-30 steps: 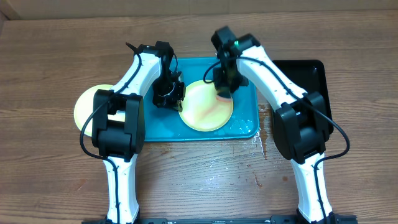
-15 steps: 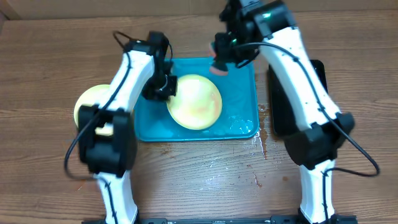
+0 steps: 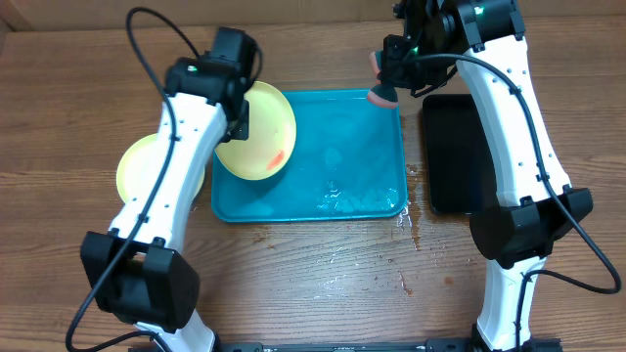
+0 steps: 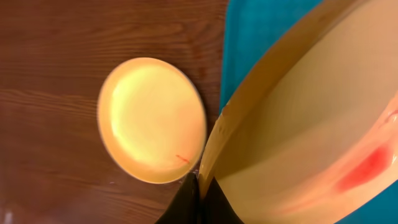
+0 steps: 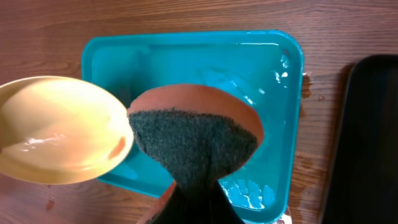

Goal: Clean dirty plates on tray and stack at the side
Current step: 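Lift the sponge away with the right gripper, then carry the second yellow plate with left gripper onto the plate stack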

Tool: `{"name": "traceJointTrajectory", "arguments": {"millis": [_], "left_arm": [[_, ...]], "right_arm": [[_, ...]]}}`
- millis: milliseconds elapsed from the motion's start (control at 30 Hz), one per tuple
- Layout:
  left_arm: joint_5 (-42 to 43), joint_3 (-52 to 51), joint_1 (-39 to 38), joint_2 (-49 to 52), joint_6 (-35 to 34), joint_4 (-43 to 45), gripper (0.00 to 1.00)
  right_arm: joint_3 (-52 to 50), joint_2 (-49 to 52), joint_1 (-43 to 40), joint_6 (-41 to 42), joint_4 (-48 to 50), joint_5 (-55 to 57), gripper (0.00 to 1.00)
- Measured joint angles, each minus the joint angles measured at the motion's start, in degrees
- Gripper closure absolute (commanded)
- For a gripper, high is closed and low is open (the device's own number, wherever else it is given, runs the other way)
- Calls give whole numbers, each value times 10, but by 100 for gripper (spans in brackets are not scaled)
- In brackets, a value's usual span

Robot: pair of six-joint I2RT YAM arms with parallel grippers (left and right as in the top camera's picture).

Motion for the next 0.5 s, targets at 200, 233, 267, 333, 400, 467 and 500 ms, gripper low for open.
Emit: {"name": "traceJointTrajectory", "arguments": {"millis": [200, 233, 267, 333, 400, 467, 500], "left_arm": [[-145, 0, -73, 0, -44, -6, 96], [-170, 0, -85, 0, -52, -6, 96], [-195, 0, -97, 0, -58, -7, 96], [-238, 0, -117, 0, -71, -6, 96], [-282, 0, -135, 0, -80, -7, 96], [-322, 0, -149, 0, -88, -6, 96], [-342, 0, -155, 0, -93, -7, 96]], "right_arm": [[0, 0, -2, 0, -5, 9, 96], [0, 0, -2, 0, -5, 9, 96], [0, 0, -2, 0, -5, 10, 96], [0, 0, -2, 0, -7, 12, 96], [0, 0, -2, 0, -10, 16, 96], [0, 0, -2, 0, -14, 20, 96], [0, 0, -2, 0, -14, 22, 96]]}}
